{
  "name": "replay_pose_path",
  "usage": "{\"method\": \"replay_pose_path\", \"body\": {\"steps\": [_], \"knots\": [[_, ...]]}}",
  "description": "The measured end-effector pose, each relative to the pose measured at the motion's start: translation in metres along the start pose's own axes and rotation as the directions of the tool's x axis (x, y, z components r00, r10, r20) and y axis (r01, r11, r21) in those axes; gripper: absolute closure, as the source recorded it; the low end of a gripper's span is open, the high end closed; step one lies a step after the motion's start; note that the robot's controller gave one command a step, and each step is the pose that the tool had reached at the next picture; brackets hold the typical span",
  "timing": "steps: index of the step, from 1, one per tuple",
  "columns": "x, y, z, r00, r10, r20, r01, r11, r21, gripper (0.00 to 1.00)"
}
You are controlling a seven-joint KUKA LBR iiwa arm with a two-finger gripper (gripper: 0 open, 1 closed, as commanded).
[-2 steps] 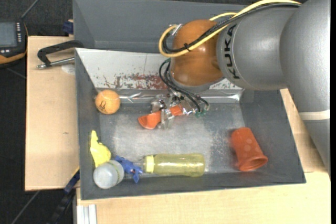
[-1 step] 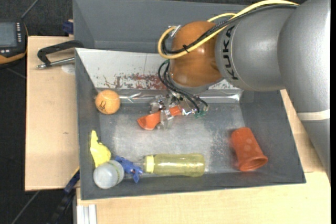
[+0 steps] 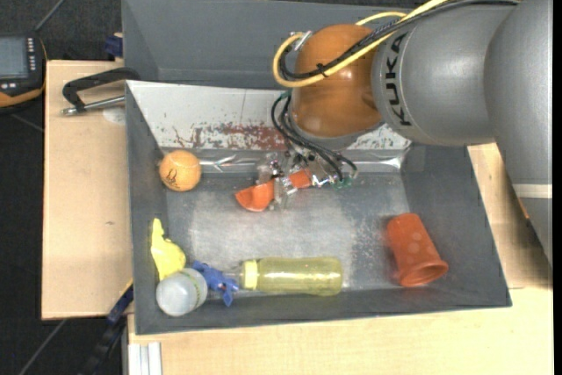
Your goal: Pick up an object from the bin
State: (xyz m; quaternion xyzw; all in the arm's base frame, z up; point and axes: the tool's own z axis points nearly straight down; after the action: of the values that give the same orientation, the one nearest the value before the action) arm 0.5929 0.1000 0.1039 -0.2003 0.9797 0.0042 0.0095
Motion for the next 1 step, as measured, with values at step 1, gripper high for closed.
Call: {"method": "replay_pose_path", "body": {"steps": [1], "knots": [[0.0046,0.0059,-0.0088,1.0,-0.011,0.003,0.011,1.0,0.0,1.0]]}}
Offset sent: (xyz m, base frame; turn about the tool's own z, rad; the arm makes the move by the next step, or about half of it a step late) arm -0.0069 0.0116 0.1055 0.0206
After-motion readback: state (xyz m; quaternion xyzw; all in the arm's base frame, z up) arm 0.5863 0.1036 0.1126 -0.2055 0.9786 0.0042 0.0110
